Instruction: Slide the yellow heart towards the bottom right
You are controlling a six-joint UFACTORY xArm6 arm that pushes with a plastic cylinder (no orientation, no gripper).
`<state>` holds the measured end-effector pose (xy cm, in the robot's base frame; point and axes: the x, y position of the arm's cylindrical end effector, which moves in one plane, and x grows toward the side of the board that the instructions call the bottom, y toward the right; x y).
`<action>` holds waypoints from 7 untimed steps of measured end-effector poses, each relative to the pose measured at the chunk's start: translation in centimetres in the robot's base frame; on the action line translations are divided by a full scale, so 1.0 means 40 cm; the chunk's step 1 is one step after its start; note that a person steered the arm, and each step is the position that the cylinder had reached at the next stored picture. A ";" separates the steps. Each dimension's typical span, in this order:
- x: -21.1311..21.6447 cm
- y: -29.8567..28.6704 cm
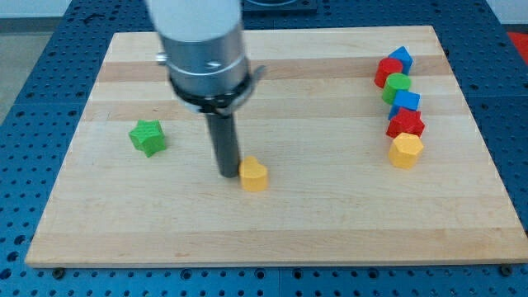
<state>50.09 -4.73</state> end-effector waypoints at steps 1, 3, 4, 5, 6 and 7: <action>0.003 0.127; 0.008 0.293; 0.008 0.257; 0.008 0.193; 0.040 0.169; 0.079 0.247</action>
<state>53.26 5.14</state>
